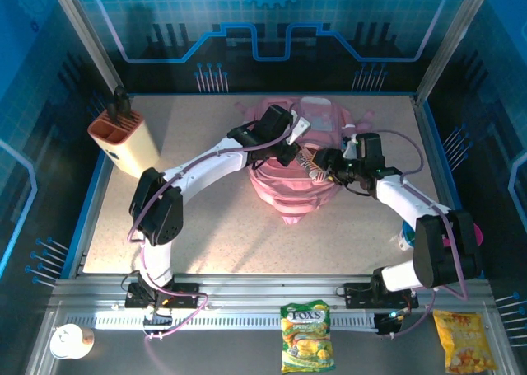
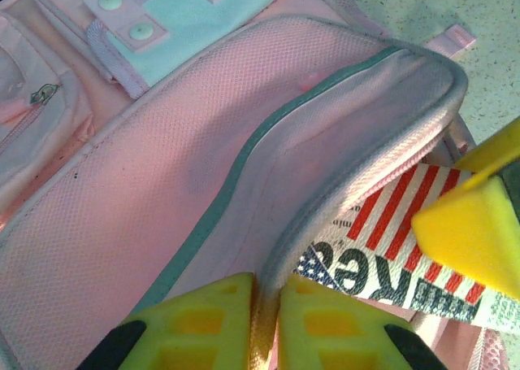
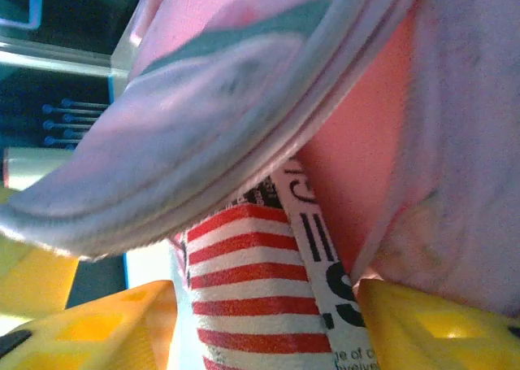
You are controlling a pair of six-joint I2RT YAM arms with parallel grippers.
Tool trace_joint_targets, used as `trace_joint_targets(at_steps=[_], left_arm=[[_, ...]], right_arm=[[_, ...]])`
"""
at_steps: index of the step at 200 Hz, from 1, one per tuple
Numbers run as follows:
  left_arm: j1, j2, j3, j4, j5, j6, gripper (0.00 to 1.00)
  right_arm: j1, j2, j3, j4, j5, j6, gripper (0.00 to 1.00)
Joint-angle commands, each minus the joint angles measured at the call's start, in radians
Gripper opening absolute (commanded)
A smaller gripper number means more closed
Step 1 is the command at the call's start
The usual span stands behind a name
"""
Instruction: Pack books, pencil case, and school supplies into a backpack
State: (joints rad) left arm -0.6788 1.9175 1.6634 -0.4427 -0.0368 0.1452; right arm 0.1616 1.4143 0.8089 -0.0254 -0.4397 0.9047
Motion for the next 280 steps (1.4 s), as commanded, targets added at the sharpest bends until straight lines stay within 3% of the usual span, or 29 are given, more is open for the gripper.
trace_joint_targets(at_steps=[1, 16, 48, 78, 104, 171, 216, 280], left_arm=[[0.001, -0.004, 0.014, 0.009, 0.025, -0.047, 0.14], [0.002, 0.009, 0.025, 0.003, 0.025, -0.051, 0.13], [0.002, 0.014, 0.028, 0.003, 0.035, -0.053, 0.14], [0.002, 0.015, 0.033, 0.005, 0.040, -0.052, 0.14], [0.001, 0.015, 0.039, 0.007, 0.042, -0.050, 0.14], [0.001, -0.017, 0.012, 0.009, 0.057, -0.043, 0.13], [0.000, -0.061, -0.036, 0.035, 0.106, -0.026, 0.14], [0.002, -0.061, -0.039, 0.047, 0.101, -0.066, 0.15]], right_arm=[[-0.012, -0.053, -0.031, -0.008, 0.079, 0.003, 0.64], [-0.012, -0.104, -0.053, -0.041, 0.105, 0.000, 0.67], [-0.006, -0.276, -0.124, -0.175, 0.223, -0.006, 0.83], [0.013, -0.390, -0.199, -0.201, 0.182, 0.052, 0.83], [0.069, -0.391, -0.232, -0.133, 0.139, 0.119, 0.76], [0.105, -0.159, -0.126, 0.066, 0.174, 0.084, 0.39], [0.102, -0.001, -0.021, 0.162, 0.205, 0.040, 0.33], [0.118, 0.168, -0.010, 0.402, 0.240, 0.072, 0.27]])
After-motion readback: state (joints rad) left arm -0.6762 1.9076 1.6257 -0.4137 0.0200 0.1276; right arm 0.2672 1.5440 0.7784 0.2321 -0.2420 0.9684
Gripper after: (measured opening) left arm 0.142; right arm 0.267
